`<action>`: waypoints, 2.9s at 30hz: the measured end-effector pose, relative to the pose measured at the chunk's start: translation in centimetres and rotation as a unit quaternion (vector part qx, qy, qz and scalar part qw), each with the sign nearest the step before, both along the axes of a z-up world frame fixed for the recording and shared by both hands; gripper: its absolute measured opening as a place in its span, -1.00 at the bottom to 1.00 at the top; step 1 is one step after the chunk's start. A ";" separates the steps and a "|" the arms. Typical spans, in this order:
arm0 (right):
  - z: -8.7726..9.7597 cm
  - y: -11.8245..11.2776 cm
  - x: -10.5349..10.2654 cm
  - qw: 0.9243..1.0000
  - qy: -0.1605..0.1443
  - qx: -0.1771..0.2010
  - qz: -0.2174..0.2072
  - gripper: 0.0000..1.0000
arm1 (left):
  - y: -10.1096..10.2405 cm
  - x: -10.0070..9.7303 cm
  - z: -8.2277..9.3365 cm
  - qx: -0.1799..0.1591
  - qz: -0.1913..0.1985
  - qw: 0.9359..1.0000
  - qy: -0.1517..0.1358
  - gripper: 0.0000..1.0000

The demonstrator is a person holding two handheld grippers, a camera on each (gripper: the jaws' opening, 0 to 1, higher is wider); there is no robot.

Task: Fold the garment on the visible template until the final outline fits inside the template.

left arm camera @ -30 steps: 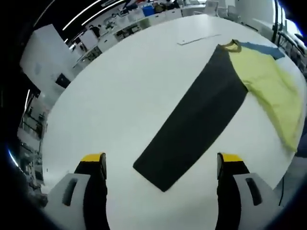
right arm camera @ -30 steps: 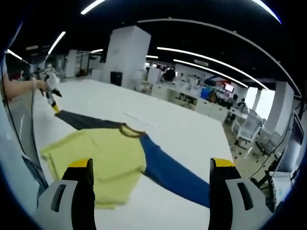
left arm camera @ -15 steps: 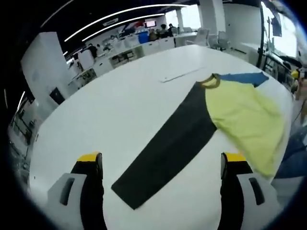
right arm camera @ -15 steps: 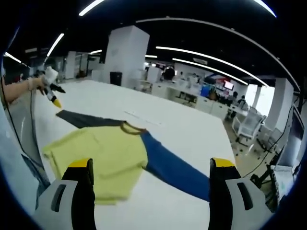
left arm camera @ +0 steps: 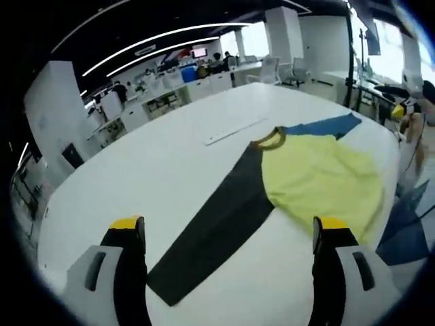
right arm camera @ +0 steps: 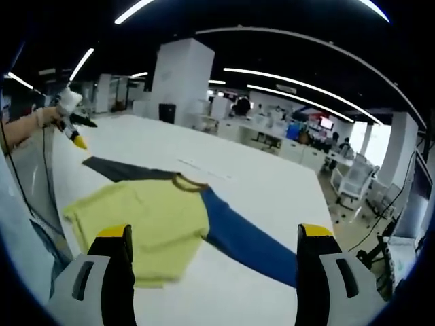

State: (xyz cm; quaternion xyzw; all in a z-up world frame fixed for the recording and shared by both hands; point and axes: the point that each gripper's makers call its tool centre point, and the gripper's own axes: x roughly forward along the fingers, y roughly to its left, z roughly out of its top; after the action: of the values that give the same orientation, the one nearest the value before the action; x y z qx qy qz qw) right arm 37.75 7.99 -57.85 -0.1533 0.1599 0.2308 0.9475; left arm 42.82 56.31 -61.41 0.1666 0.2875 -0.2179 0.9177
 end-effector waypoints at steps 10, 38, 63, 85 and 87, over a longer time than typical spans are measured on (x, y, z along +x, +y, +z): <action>-0.4 -1.0 -0.4 1.000 0.004 -0.004 0.003 0.99 | -2.8 -1.7 0.5 -0.028 -0.008 1.000 -0.006 0.99; -6.7 -2.7 -1.1 0.997 0.078 -0.002 0.011 0.99 | -8.4 -6.5 -3.7 -0.045 -0.010 0.998 0.047 0.99; -11.6 -0.7 -0.9 0.989 0.144 -0.023 0.033 0.99 | -10.0 -11.1 -8.0 -0.044 -0.048 0.985 0.159 0.97; -16.3 0.7 -3.5 0.975 0.219 -0.014 0.035 0.44 | -12.1 -14.6 -11.5 -0.047 -0.041 0.960 0.274 -0.04; -16.5 0.9 -3.6 0.974 0.222 -0.012 0.035 0.41 | -12.2 -14.7 -11.8 -0.052 -0.037 0.957 0.284 -0.10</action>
State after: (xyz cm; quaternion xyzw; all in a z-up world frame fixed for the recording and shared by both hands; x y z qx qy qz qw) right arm 34.16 8.88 -74.38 -0.1145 0.3637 0.2898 0.8778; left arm 28.07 44.15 -73.20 0.0607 0.5178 -0.3049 0.7970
